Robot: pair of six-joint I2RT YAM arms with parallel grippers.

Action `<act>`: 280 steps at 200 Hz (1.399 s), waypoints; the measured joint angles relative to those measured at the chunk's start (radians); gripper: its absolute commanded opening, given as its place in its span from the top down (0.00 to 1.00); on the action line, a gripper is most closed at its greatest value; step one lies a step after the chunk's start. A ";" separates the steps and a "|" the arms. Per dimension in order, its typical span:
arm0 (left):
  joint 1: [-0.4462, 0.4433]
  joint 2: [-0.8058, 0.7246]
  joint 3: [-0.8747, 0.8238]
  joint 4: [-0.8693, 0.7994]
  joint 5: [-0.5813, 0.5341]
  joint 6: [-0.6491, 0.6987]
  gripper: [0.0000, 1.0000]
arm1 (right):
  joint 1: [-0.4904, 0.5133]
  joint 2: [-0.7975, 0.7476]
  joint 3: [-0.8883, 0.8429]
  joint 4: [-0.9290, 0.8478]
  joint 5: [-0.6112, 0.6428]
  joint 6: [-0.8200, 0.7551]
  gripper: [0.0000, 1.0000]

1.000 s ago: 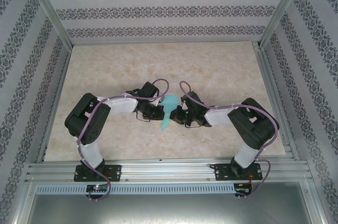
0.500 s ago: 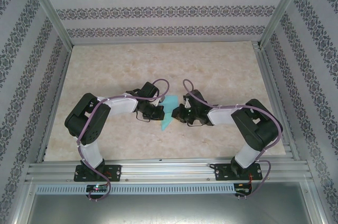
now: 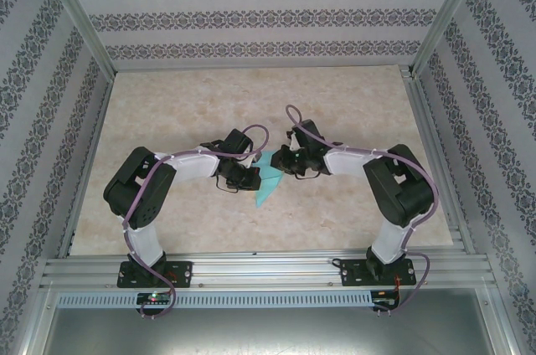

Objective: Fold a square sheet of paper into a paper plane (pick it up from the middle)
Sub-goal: Third fold the triangle at the center of the table.

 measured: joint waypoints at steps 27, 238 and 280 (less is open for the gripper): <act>0.000 0.003 0.009 -0.012 0.000 0.000 0.91 | 0.000 0.058 0.077 -0.114 0.022 -0.074 0.87; 0.000 0.000 0.024 -0.034 -0.015 0.004 0.89 | 0.000 0.123 0.163 -0.264 0.049 -0.199 0.90; 0.000 -0.015 0.023 -0.034 -0.015 0.004 0.89 | 0.000 0.126 0.167 -0.269 0.048 -0.199 0.90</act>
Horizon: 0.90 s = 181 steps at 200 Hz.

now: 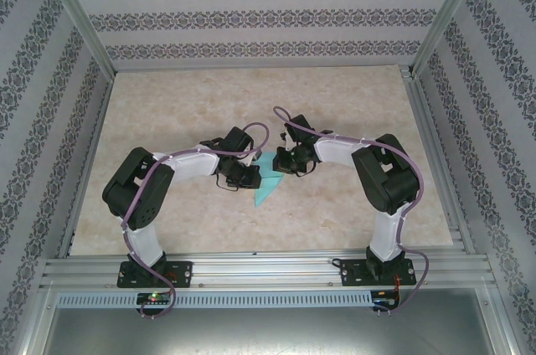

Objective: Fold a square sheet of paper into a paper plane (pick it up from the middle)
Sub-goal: Third fold the triangle at the center of the table.

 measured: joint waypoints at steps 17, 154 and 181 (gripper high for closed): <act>0.000 -0.003 0.000 0.000 0.000 0.000 0.89 | 0.000 0.001 0.002 -0.002 0.000 0.000 0.90; 0.000 0.021 -0.003 0.005 -0.014 0.007 0.89 | 0.000 0.008 0.013 -0.001 -0.010 0.000 0.87; 0.000 0.021 -0.003 0.009 -0.010 0.015 0.89 | -0.007 -0.022 0.005 -0.015 -0.001 0.004 0.86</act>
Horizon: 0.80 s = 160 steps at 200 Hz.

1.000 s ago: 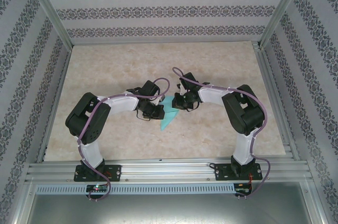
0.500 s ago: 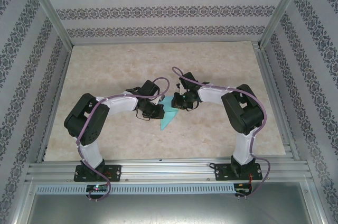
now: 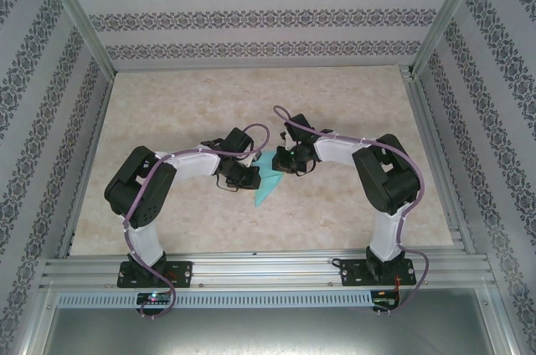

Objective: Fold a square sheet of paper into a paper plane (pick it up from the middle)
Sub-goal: Third fold the triangle at the center of the table.

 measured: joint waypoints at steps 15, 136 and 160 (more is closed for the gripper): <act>0.000 0.002 0.000 0.002 0.005 0.005 0.89 | -0.007 -0.058 -0.029 0.008 0.002 0.010 0.85; 0.000 0.002 0.000 0.002 0.010 0.011 0.89 | 0.035 -0.117 -0.361 0.539 -0.160 0.320 0.94; 0.000 0.002 0.000 0.002 0.010 0.014 0.90 | 0.033 -0.098 -0.364 0.549 -0.158 0.319 0.94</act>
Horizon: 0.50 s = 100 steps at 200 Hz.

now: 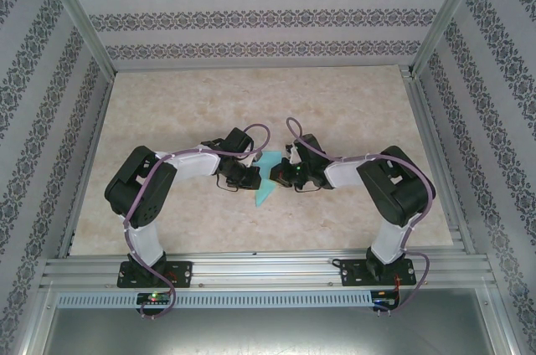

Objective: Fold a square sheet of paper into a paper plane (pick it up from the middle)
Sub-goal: Third fold the triangle at the center of the table.

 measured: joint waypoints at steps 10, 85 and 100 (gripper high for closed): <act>0.000 0.000 0.000 0.000 0.000 0.001 0.89 | 0.000 0.009 -0.004 0.000 0.003 -0.005 0.94; 0.000 0.000 0.000 -0.002 0.000 0.013 0.90 | -0.014 -0.014 -0.021 -0.003 -0.008 -0.011 0.91; 0.000 0.000 0.000 -0.002 0.000 0.014 0.90 | -0.033 -0.039 -0.023 -0.014 -0.011 -0.011 0.91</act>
